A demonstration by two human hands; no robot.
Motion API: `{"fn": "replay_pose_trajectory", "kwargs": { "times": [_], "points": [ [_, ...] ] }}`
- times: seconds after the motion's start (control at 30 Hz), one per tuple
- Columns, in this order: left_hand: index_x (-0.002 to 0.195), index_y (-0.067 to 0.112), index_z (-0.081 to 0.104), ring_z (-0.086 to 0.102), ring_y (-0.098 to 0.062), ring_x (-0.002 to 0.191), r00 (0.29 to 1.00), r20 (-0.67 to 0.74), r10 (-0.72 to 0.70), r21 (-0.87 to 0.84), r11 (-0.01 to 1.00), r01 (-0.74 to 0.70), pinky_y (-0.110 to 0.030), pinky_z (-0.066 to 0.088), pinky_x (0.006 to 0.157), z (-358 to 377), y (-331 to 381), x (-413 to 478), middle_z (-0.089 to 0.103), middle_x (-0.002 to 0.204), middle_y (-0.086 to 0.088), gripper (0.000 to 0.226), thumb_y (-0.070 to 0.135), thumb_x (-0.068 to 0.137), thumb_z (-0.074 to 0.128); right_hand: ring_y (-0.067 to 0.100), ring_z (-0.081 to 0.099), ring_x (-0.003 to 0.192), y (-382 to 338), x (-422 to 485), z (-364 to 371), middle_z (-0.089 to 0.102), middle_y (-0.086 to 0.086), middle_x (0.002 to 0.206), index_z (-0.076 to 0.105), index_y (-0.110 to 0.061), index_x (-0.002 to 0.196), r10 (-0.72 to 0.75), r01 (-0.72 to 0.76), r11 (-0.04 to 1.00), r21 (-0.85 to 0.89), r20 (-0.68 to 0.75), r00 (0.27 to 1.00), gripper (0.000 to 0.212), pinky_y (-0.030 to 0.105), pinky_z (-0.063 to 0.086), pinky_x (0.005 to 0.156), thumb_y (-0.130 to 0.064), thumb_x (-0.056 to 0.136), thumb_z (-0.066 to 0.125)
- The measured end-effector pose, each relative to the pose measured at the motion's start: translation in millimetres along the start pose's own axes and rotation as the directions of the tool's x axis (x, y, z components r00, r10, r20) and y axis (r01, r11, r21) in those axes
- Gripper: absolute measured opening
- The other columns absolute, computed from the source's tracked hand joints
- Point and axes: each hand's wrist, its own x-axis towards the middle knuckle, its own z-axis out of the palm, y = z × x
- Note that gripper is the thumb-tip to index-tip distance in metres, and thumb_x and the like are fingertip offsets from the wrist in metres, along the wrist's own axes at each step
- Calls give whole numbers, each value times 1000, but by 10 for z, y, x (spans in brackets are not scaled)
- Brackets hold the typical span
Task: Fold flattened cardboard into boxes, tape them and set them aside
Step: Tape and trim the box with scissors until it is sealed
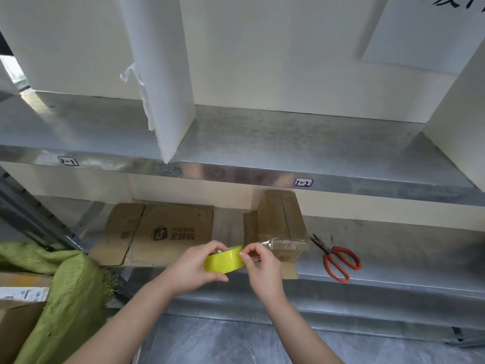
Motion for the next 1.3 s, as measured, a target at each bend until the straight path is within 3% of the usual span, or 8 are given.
{"fn": "replay_pose_trajectory", "kwargs": {
  "times": [0.1, 0.2, 0.33, 0.53, 0.63, 0.77, 0.93, 1.3],
  "points": [
    [113, 32, 56, 53, 6, 98, 998, -66, 13, 85, 996, -7, -11, 36, 80, -2, -74, 26, 62, 109, 16, 53, 50, 69, 79, 3, 61, 73, -31, -32, 31, 65, -9, 74, 59, -24, 76, -33, 34, 999, -28, 24, 999, 18, 10, 43, 63, -14, 86, 70],
    [122, 33, 54, 55, -8, 115, 988, -147, 47, 313, 950, 2, -28, 35, 91, -44, -195, 81, 61, 124, 14, 61, 64, 71, 67, 9, 59, 70, -49, -123, 60, 62, -10, 73, 58, -27, 78, -154, 158, 985, -69, 64, 986, 14, 20, 47, 63, -22, 88, 67],
    [113, 25, 58, 63, -19, 103, 958, -272, 89, 470, 881, 51, -37, 42, 87, -43, -272, 162, 68, 108, 6, 70, 75, 64, 49, 8, 56, 69, -107, -221, 115, 57, -13, 76, 55, -28, 80, -257, 257, 962, -90, 11, 966, 15, 23, 46, 63, -20, 90, 62],
    [129, 32, 48, 53, -14, 116, 980, -24, 197, 365, 915, -174, -21, 19, 92, -5, -391, 247, 60, 127, 8, 82, 79, 62, 49, 11, 67, 63, 110, -107, 214, 64, 0, 74, 55, -22, 78, 39, -36, 999, 23, -139, 989, 20, 25, 51, 61, -9, 90, 64],
    [127, 31, 51, 58, -13, 107, 971, 69, 229, 459, 857, -235, -26, 30, 96, 81, -493, 279, 65, 116, 8, 79, 74, 61, 55, 7, 65, 64, 182, -119, 245, 64, -7, 67, 57, -23, 78, 79, -88, 995, -47, -163, 983, 18, 18, 48, 60, -13, 89, 66],
    [110, 23, 65, 68, -26, 88, 979, -110, 172, 495, 864, -96, -37, 39, 89, 86, -728, 416, 69, 93, 0, 74, 51, 46, 86, 4, 65, 64, 399, -127, 143, 66, -11, 64, 58, -26, 75, 267, -266, 963, 49, -332, 905, 19, 16, 49, 61, -20, 89, 68],
    [108, 17, 69, 69, -34, 89, 989, -115, 93, 488, 872, -26, -52, 53, 74, 53, -856, 564, 71, 95, -9, 73, 43, 44, 91, 3, 64, 66, 466, -100, 179, 68, -6, 66, 64, -23, 77, 321, -307, 947, 97, -233, 918, 13, 18, 52, 65, -18, 87, 70],
    [130, 31, 56, 49, -26, 125, 985, -76, 155, 397, 911, -113, -46, 33, 102, 140, -722, 818, 58, 130, 2, 58, 49, 77, 70, 9, 61, 66, 484, -6, 192, 66, -3, 70, 63, -20, 78, 339, -295, 928, 228, -186, 922, 13, 42, 55, 73, -14, 88, 69]
  ]
}}
